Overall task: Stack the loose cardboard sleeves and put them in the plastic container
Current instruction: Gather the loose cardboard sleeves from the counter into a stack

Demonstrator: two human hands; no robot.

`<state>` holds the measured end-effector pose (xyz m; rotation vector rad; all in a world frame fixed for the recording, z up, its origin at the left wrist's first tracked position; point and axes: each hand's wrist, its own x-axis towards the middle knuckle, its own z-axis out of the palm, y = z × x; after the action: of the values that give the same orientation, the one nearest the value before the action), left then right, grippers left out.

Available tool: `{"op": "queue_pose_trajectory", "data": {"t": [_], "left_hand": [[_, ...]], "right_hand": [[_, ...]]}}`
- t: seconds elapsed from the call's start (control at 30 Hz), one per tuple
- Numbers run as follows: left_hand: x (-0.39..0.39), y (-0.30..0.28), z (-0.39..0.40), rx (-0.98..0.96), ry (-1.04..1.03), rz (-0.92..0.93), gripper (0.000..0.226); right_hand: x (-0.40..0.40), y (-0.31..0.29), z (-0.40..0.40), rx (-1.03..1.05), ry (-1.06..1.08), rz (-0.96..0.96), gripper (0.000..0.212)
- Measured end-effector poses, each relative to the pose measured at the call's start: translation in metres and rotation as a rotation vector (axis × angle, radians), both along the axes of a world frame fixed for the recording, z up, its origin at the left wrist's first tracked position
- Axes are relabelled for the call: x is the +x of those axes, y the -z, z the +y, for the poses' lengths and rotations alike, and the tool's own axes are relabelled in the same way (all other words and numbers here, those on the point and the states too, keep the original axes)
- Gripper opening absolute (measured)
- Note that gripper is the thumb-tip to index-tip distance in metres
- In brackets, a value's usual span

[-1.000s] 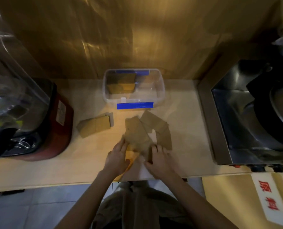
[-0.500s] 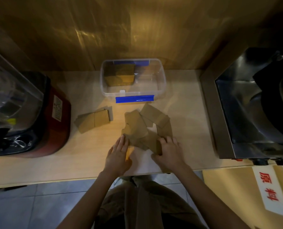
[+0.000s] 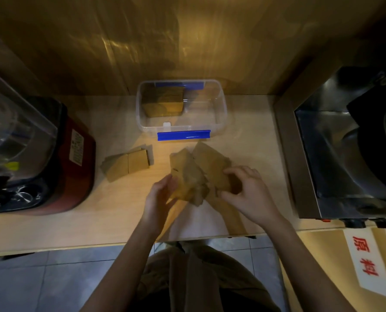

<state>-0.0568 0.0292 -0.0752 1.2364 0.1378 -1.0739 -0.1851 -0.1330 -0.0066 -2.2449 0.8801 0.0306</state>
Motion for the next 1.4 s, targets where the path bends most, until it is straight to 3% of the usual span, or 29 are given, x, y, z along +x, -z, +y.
{"op": "queue_pose_trajectory", "data": {"t": [0.07, 0.23, 0.5, 0.6, 0.67, 0.8, 0.87, 0.97, 1.1, 1.23, 1.4], "left_hand": [[0.002, -0.01, -0.002, -0.2, -0.09, 0.264, 0.075], [0.0, -0.017, -0.005, -0.457, -0.029, 0.37, 0.094], [0.007, -0.011, -0.005, -0.33, -0.117, 0.386, 0.082], [0.009, -0.008, -0.002, -0.224, -0.039, 0.342, 0.061], [0.01, -0.007, 0.001, -0.139, -0.005, 0.322, 0.046], [0.016, -0.005, 0.005, -0.069, -0.11, 0.403, 0.038], [0.019, -0.003, 0.007, -0.048, -0.159, 0.429, 0.036], [0.021, 0.001, 0.01, -0.056, -0.181, 0.469, 0.032], [0.023, 0.004, 0.012, -0.034, -0.189, 0.5, 0.034], [0.027, 0.007, 0.011, -0.019, -0.189, 0.495, 0.035], [0.032, 0.006, 0.009, -0.019, -0.198, 0.521, 0.037]], "right_hand": [[0.009, 0.004, 0.017, 0.126, 0.006, -0.12, 0.052], [0.026, 0.023, 0.061, 0.211, -0.074, -0.146, 0.056], [0.038, 0.037, 0.066, 0.149, -0.29, -0.096, 0.056], [0.046, 0.038, 0.052, 0.36, -0.358, 0.005, 0.034], [0.056, 0.042, 0.042, 0.426, -0.275, -0.014, 0.014], [0.073, 0.071, 0.029, -0.036, -0.031, -0.005, 0.019], [0.077, 0.087, 0.028, -0.155, -0.083, 0.118, 0.035], [0.08, 0.102, 0.033, -0.204, -0.215, 0.284, 0.05], [0.078, 0.108, 0.039, -0.291, -0.169, 0.215, 0.045], [0.08, 0.107, 0.032, -0.212, -0.132, 0.235, 0.047], [0.077, 0.095, 0.01, -0.123, -0.089, 0.095, 0.052]]}}
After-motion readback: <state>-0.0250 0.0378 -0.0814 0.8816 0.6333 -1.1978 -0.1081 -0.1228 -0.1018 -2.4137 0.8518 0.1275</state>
